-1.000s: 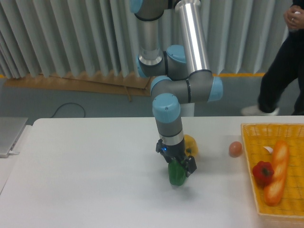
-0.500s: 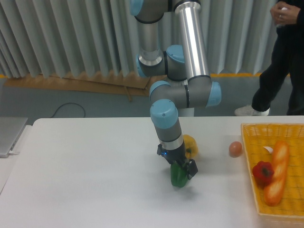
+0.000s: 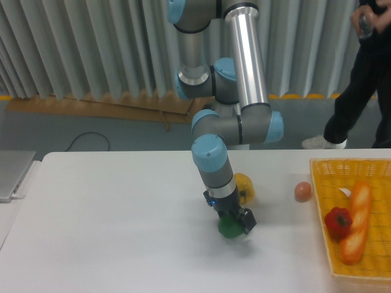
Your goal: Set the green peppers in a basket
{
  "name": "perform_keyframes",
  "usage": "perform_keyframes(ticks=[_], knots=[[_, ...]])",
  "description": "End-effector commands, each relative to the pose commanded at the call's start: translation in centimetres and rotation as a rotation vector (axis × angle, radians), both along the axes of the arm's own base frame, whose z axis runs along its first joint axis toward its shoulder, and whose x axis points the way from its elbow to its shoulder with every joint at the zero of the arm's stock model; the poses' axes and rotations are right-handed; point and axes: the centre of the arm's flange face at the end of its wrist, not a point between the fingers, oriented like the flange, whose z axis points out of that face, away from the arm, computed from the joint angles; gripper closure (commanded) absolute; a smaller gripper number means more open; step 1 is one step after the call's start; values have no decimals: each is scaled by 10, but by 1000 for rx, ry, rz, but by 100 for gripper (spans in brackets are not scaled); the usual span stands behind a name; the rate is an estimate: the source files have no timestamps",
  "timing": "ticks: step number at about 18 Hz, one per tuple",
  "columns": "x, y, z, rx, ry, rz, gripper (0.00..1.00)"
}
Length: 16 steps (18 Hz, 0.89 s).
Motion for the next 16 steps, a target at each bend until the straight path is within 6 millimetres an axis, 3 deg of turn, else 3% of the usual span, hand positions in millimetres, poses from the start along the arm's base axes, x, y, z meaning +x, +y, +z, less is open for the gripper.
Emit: perform_keyframes(ticks=[9,10,13,14,15,16], knots=[[0,0,2,1,1,-1,0],[0,0,2,1,1,0,13],[0,0,-1,-2,-2,1,39],[0,0,-2,-3,-2,3,43],[0,0,-3,-5,-2,3,53],[0,0,-2,-4,-2,2,54]])
